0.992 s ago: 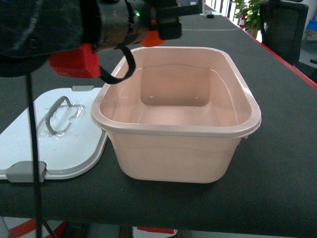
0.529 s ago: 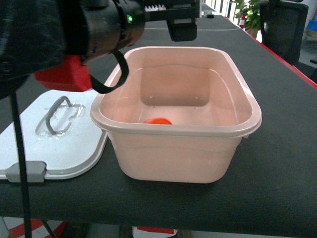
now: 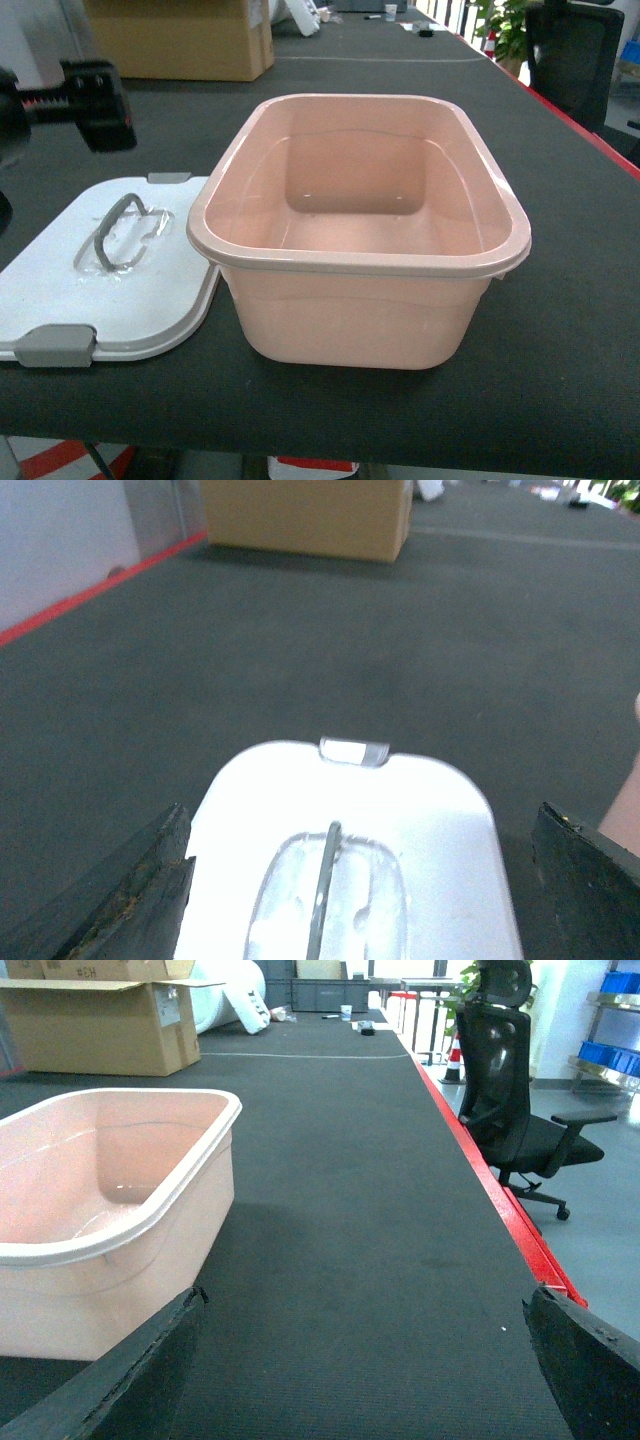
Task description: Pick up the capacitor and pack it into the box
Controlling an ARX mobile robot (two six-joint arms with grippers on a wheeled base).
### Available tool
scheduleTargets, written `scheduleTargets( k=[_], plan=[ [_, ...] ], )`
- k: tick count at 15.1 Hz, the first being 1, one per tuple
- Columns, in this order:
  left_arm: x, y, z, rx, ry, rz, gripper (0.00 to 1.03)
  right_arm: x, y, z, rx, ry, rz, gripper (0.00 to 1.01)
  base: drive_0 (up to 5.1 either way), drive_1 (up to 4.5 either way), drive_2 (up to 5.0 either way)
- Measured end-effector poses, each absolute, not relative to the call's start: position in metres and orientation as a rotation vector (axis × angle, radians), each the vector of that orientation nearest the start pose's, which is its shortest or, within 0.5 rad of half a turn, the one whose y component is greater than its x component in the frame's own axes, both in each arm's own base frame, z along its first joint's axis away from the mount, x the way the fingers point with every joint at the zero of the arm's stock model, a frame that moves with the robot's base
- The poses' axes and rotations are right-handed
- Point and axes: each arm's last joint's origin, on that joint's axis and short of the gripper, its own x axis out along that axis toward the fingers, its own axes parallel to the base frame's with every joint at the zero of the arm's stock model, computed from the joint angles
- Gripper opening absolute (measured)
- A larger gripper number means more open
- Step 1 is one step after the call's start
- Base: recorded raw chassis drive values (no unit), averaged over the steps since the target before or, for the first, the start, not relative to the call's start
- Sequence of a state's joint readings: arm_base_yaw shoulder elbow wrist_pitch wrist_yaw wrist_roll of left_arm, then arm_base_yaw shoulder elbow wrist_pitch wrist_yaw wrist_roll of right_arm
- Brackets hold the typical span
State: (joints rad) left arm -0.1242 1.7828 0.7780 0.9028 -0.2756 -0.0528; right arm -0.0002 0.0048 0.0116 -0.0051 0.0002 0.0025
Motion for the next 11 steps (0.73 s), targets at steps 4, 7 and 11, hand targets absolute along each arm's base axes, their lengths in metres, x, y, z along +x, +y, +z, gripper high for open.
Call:
scheduleTargets(
  k=[4,7,11],
  plan=[
    [0.39,-0.031,0.112,0.004,0.281,0.193,0.98,0.097,0.0,0.167,0.002,-0.002,0.0,0.98,0.0,0.0,0.0],
    [0.408,-0.028,0.096,0.013,0.333,0.191,0.98,0.097,0.0,0.167,0.002,-0.001,0.0,0.98,0.0,0.0,0.0],
    [0.415,-0.021,0.078,0.024,0.413,0.191,0.93,0.097,0.0,0.167,0.002,-0.002,0.0,0.98,0.0,0.0,0.0]
  ],
)
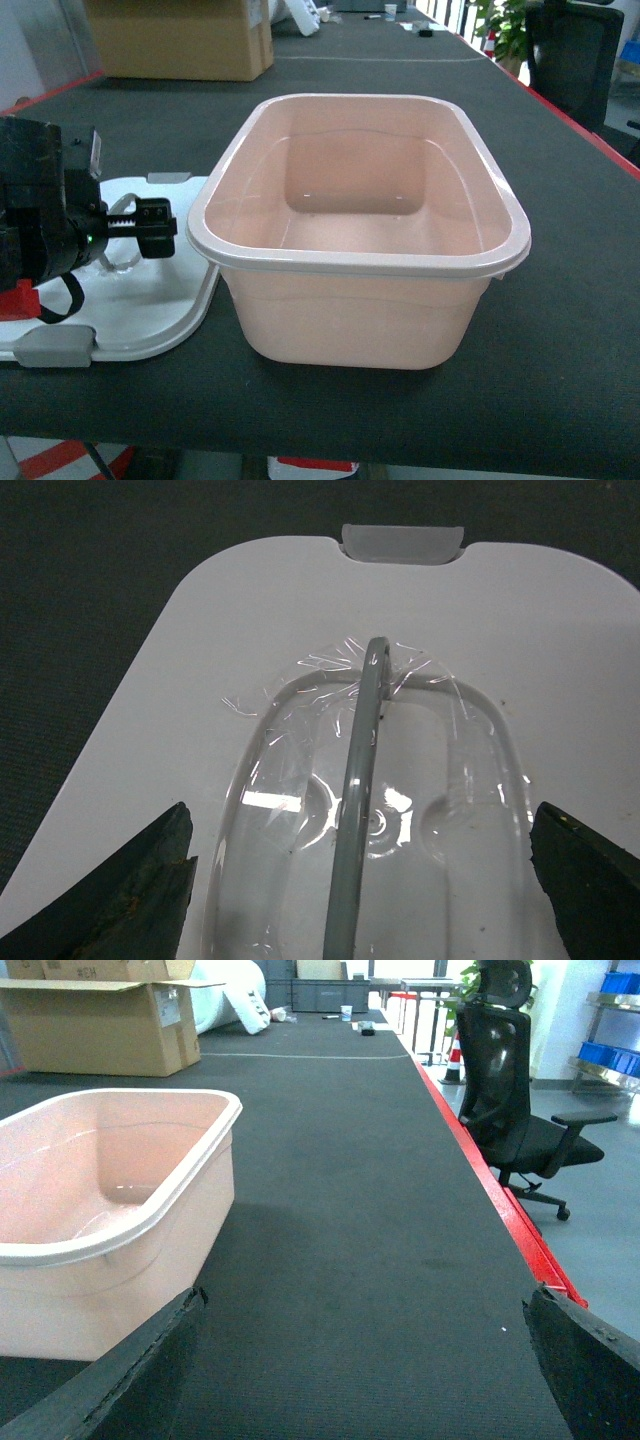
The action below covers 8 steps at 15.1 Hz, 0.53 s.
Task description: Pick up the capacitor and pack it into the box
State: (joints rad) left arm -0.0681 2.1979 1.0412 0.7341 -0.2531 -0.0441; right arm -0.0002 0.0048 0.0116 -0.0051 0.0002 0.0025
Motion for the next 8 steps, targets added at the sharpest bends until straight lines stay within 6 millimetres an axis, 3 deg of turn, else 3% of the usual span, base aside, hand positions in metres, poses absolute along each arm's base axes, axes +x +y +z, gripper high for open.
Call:
scheduleTargets(
  k=[2,8],
  plan=[
    [0.416,-0.018,0.067,0.037,0.447,0.186,0.72,0.097,0.0,0.167,0.002,-0.002,0.0,0.98,0.0,0.0,0.0],
    [0.416,-0.008,0.069,0.042,0.429,0.205,0.14,0.097,0.0,0.167,0.002,-0.002,0.0,0.98,0.0,0.0,0.0]
  ],
)
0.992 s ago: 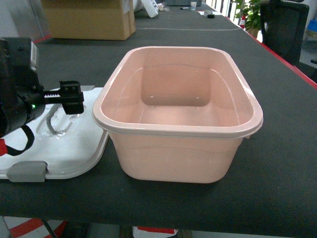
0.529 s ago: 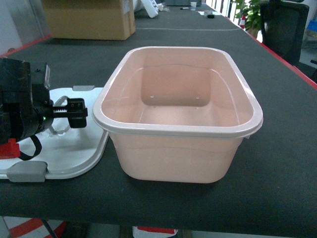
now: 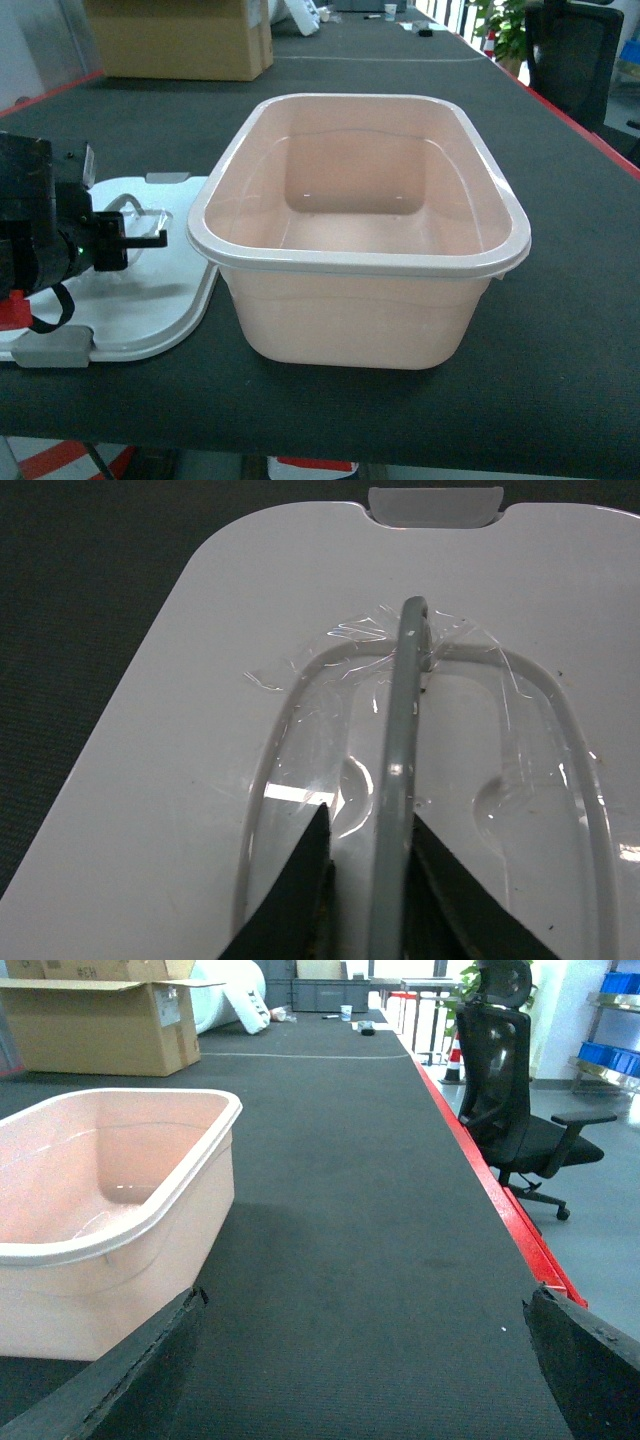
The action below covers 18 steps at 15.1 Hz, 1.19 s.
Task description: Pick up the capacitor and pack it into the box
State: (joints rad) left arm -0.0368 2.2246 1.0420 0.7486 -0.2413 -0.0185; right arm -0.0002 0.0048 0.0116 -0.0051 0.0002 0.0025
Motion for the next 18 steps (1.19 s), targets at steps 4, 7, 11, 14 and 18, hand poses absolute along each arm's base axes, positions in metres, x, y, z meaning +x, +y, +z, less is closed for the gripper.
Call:
scheduleTargets(
  k=[4,7,11,14,18],
  plan=[
    [0.415,0.003,0.099,0.034,0.385,0.226,0.02,0.097,0.0,0.167,0.002,-0.002,0.0,0.98,0.0,0.0,0.0],
    [0.418,-0.003,0.171,0.029,0.254,0.224,0.02,0.097,0.0,0.167,0.003,-0.002,-0.001,0.98,0.0,0.0,0.0],
    [0.406,-0.07,0.275,0.015,0.102,0.153,0.02,0.097,0.0,0.167,0.002,-0.002,0.0,0.98,0.0,0.0,0.0],
    [0.384,-0.153,0.277,0.057,0.143,0.021,0.02,0.097,0.0,0.167,0.002,-0.002,0.0,0.98,0.0,0.0,0.0],
    [0.365,-0.229,0.258,0.124,0.196,-0.095,0.02,0.097,0.0,0.167,0.002,-0.001,0.0,0.98,0.0,0.0,0.0]
  ],
)
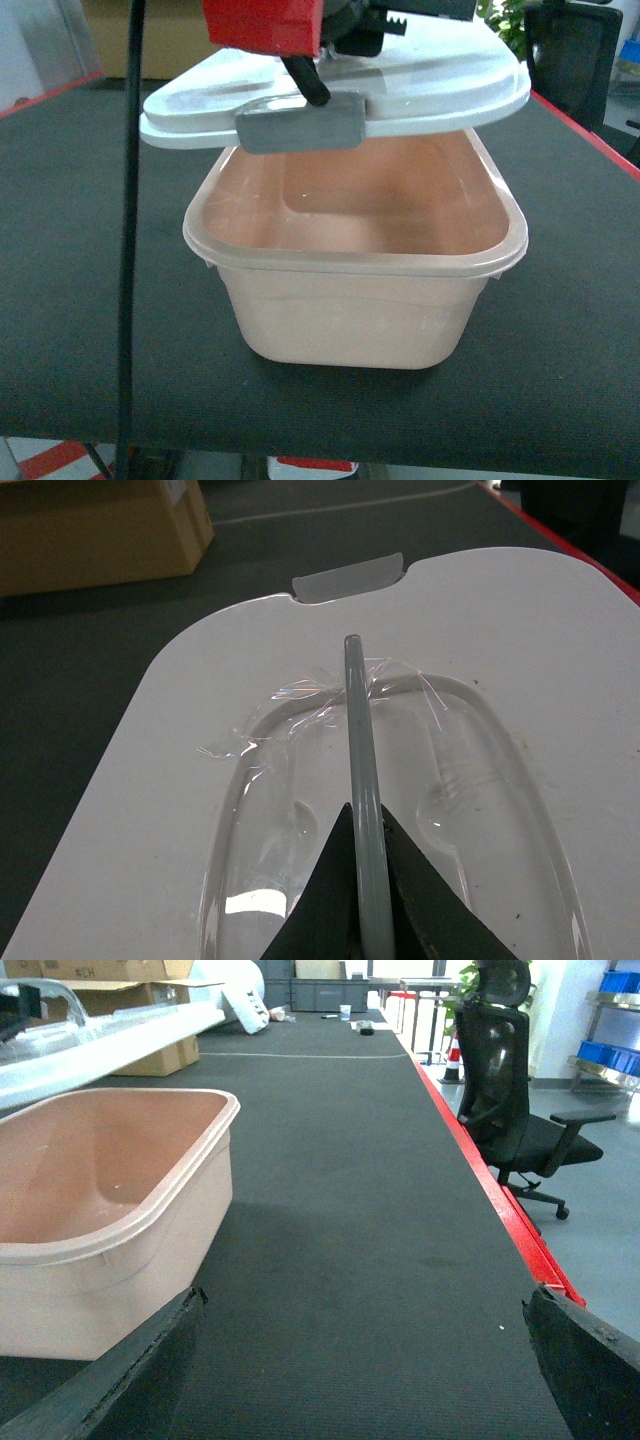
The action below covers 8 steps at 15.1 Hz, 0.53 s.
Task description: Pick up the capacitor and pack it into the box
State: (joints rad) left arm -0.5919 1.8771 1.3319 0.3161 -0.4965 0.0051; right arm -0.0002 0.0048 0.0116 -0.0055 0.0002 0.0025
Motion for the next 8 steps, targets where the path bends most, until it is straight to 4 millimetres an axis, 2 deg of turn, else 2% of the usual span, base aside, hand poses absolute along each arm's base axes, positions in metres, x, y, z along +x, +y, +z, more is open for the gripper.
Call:
scheduleTargets(
  k=[2,8],
  plan=[
    [0.366,-0.243,0.248,0.154,0.225,-0.091,0.02,0.097,0.0,0.167,0.002,-0.001,0.0,0.98,0.0,0.0,0.0],
    [0.364,-0.258,0.236,0.184,0.259,-0.101,0.02,0.097,0.0,0.167,0.002,-0.002,0.0,0.98,0.0,0.0,0.0]
  ],
)
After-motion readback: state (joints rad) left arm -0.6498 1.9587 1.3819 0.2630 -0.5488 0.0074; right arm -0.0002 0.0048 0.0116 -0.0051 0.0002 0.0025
